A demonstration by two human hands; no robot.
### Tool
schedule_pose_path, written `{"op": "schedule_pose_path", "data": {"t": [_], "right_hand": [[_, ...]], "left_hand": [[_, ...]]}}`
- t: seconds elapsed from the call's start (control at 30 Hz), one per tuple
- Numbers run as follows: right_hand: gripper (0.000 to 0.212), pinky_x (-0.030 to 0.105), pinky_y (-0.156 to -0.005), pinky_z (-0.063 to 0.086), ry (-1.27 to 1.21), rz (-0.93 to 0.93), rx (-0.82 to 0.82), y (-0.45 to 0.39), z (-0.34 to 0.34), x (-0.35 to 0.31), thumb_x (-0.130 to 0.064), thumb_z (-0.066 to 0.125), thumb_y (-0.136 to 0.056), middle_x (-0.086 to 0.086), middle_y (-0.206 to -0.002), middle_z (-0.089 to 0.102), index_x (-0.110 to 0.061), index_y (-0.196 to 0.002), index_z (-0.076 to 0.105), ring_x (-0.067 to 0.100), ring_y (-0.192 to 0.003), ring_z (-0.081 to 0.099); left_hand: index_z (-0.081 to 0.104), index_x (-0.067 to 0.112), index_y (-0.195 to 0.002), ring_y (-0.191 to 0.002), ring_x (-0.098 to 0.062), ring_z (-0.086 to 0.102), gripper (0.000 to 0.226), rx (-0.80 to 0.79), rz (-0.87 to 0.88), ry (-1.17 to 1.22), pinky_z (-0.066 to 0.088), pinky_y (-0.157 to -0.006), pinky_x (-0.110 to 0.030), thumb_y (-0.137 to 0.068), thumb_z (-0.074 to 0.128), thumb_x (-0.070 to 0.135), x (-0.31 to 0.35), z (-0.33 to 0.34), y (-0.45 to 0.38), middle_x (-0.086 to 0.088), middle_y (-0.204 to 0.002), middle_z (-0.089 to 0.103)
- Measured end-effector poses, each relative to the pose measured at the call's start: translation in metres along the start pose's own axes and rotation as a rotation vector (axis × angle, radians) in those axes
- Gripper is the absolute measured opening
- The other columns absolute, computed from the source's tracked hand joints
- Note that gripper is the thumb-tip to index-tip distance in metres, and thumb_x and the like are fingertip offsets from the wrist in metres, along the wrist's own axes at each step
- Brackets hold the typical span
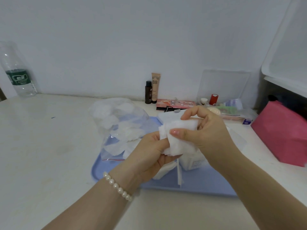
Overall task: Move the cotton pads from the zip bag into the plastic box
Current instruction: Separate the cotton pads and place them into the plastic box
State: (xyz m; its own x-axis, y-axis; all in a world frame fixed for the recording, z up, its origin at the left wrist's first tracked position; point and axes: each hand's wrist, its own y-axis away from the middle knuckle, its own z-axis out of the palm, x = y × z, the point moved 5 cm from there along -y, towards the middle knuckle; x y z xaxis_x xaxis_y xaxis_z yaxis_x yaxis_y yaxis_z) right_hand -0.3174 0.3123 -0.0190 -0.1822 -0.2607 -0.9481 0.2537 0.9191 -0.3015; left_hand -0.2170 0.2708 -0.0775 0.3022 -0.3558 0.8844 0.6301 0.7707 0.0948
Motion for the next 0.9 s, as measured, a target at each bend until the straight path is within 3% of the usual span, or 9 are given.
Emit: {"op": "schedule_pose_path", "data": {"t": [0.13, 0.23, 0.33, 0.43, 0.57, 0.67, 0.8, 0.9], "right_hand": [[0.030, 0.023, -0.048, 0.052, 0.062, -0.040, 0.063, -0.002, -0.001, 0.003, 0.001, 0.081, -0.060, -0.010, -0.056, 0.060, -0.016, -0.063, 0.056, 0.005, -0.055, 0.057], [0.029, 0.018, -0.046, 0.048, 0.079, -0.038, 0.105, -0.003, -0.003, 0.007, 0.001, 0.082, -0.060, -0.010, -0.057, 0.059, -0.015, -0.062, 0.057, 0.001, -0.053, 0.056], [0.029, 0.018, -0.048, 0.049, 0.113, -0.047, 0.147, -0.004, -0.005, 0.009, -0.001, 0.082, -0.061, -0.005, -0.062, 0.058, -0.016, -0.061, 0.057, 0.005, -0.058, 0.056], [0.028, 0.017, -0.047, 0.048, 0.106, -0.045, 0.169, -0.003, -0.006, 0.012, -0.001, 0.082, -0.062, -0.008, -0.056, 0.058, -0.014, -0.060, 0.058, 0.005, -0.054, 0.056], [0.029, 0.023, -0.047, 0.051, 0.100, 0.011, 0.184, -0.003, -0.005, 0.020, -0.004, 0.084, -0.058, -0.005, -0.051, 0.060, -0.016, -0.054, 0.058, 0.011, -0.052, 0.059], [0.027, 0.022, -0.049, 0.051, 0.116, 0.024, 0.168, -0.004, -0.005, 0.020, -0.006, 0.085, -0.057, 0.001, -0.061, 0.061, -0.014, -0.059, 0.059, 0.012, -0.057, 0.059], [0.025, 0.012, -0.047, 0.039, 0.218, -0.051, 0.210, -0.009, -0.014, 0.014, -0.017, 0.083, -0.063, -0.003, -0.063, 0.049, -0.016, -0.067, 0.059, 0.000, -0.052, 0.042], [0.019, 0.018, -0.048, 0.033, 0.299, -0.140, 0.281, -0.014, -0.026, 0.012, -0.021, 0.073, -0.078, 0.003, -0.060, 0.044, -0.016, -0.068, 0.058, 0.004, -0.051, 0.035]], "left_hand": [[0.066, -0.002, -0.093, -0.077, -0.019, 0.067, 0.022, -0.029, -0.025, 0.047, 0.056, -0.076, -0.030, -0.090, 0.045, -0.005, 0.001, 0.004, 0.001, -0.016, -0.089, 0.069], [0.060, -0.006, -0.112, -0.089, -0.023, 0.067, 0.030, -0.058, -0.068, 0.125, 0.056, -0.080, -0.033, -0.091, 0.039, -0.001, 0.000, 0.004, 0.002, -0.022, -0.108, 0.066], [0.055, -0.003, -0.120, -0.096, -0.026, 0.066, 0.045, -0.088, -0.114, 0.240, 0.053, -0.085, -0.038, -0.083, 0.047, 0.021, 0.001, 0.004, 0.001, -0.020, -0.117, 0.064], [0.059, 0.001, -0.115, -0.094, -0.021, 0.068, 0.055, -0.118, -0.082, 0.178, 0.054, -0.083, -0.034, -0.080, 0.049, 0.042, 0.002, 0.006, 0.002, -0.015, -0.109, 0.069], [0.066, 0.006, -0.100, -0.085, -0.012, 0.069, 0.034, -0.108, 0.032, -0.041, 0.056, -0.073, -0.021, -0.071, 0.061, 0.023, 0.000, 0.007, 0.003, -0.006, -0.091, 0.073], [0.067, 0.006, -0.094, -0.080, -0.013, 0.070, 0.024, -0.096, 0.058, -0.064, 0.056, -0.070, -0.021, -0.071, 0.063, 0.010, 0.000, 0.005, 0.003, -0.006, -0.085, 0.073], [0.063, 0.001, -0.100, -0.083, -0.018, 0.070, 0.033, -0.144, 0.050, -0.074, 0.058, -0.070, -0.026, -0.068, 0.064, 0.002, 0.004, 0.004, 0.003, -0.009, -0.090, 0.072], [0.062, -0.002, -0.105, -0.086, -0.021, 0.069, 0.039, -0.168, 0.022, -0.095, 0.058, -0.074, -0.029, -0.068, 0.072, -0.003, 0.005, 0.002, 0.004, -0.013, -0.096, 0.071]]}}
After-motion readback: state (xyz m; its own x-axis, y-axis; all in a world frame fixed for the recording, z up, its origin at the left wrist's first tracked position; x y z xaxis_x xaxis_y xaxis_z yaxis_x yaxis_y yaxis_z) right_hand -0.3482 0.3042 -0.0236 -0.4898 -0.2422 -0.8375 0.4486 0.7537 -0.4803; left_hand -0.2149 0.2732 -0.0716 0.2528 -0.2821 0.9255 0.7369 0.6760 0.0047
